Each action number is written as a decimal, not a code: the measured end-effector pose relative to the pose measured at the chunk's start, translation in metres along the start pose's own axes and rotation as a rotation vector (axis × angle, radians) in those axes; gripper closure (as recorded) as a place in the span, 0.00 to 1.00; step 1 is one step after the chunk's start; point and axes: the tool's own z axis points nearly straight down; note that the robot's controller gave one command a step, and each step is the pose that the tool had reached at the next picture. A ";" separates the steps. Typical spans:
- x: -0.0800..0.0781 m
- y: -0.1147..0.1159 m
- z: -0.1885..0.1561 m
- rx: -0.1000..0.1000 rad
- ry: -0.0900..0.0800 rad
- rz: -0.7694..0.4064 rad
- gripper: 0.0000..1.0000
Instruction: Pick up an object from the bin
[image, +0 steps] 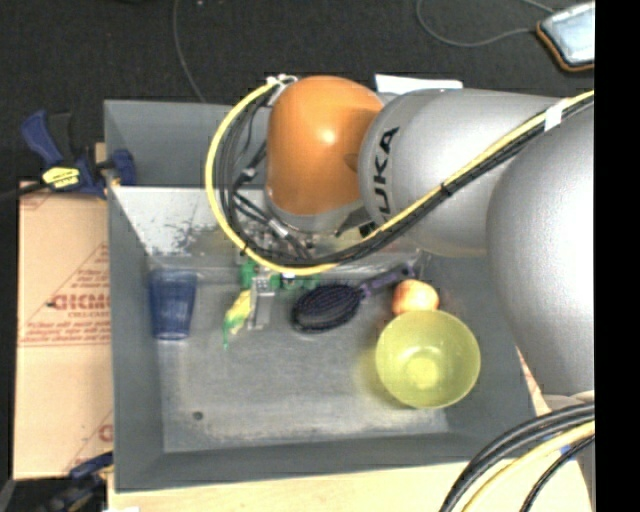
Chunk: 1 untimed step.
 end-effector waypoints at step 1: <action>-0.002 -0.001 -0.005 -0.001 -0.008 0.004 0.00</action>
Offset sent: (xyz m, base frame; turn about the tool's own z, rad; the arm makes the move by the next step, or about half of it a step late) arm 0.0299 -0.0370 -0.1217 -0.3494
